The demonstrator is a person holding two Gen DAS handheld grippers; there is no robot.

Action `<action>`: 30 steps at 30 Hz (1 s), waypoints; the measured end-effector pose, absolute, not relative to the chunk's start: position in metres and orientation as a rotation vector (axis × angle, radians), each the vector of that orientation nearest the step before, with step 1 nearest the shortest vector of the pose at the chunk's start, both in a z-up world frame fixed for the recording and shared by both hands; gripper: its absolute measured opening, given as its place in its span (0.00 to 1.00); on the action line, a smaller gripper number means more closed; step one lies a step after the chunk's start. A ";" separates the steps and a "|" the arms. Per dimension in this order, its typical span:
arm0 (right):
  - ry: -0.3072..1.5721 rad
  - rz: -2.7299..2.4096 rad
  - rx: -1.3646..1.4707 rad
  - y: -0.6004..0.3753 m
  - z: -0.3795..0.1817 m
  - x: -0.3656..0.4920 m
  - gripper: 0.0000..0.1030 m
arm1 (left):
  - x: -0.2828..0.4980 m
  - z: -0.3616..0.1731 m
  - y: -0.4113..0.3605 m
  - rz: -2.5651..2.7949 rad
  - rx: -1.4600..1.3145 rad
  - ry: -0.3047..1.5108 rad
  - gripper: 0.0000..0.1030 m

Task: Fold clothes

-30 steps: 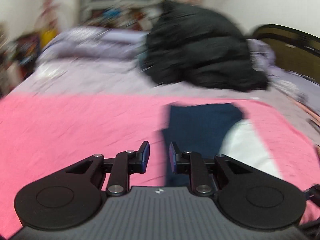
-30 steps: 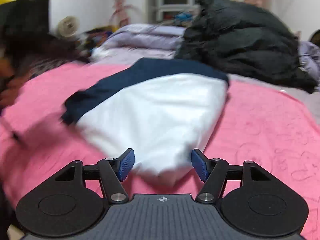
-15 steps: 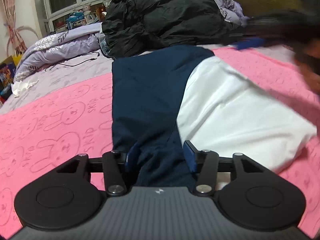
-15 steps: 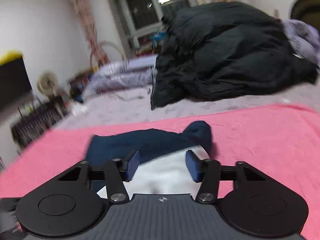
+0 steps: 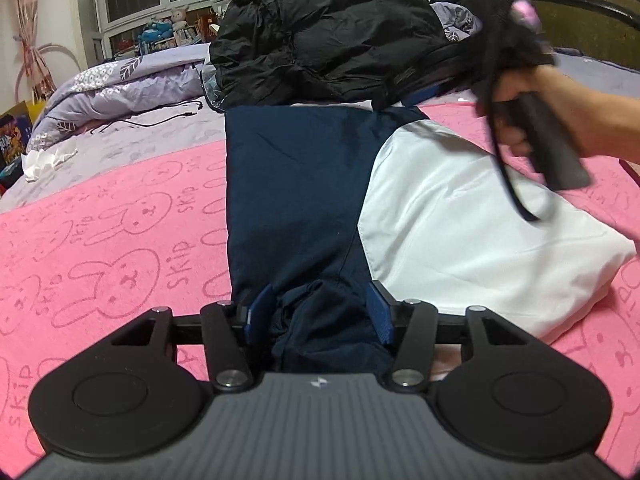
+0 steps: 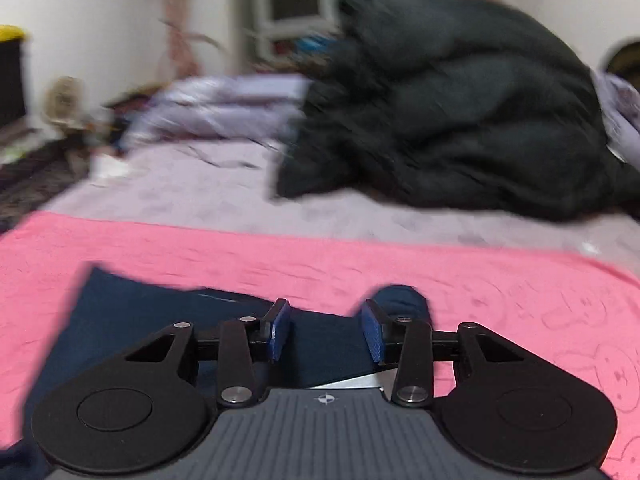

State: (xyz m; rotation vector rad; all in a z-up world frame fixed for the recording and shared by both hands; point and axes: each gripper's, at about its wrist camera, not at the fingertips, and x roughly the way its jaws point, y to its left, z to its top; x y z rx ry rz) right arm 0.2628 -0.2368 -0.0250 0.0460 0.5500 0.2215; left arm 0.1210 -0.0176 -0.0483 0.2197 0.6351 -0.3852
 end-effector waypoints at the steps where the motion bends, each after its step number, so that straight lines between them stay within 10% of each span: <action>1: 0.547 0.272 0.024 -0.233 -0.024 0.249 0.41 | 0.121 -0.048 -0.017 -0.386 0.218 0.635 0.55; 8: 0.640 0.299 -0.069 -0.242 -0.051 0.156 0.47 | 0.122 -0.044 -0.017 -0.386 0.214 0.655 0.58; 13: 0.682 0.243 -0.094 -0.263 -0.044 0.083 0.59 | 0.113 -0.036 0.003 -0.328 0.205 0.696 0.89; 30: 0.726 0.207 -0.037 -0.245 -0.019 0.035 0.70 | 0.095 0.005 0.012 -0.256 0.118 0.705 0.92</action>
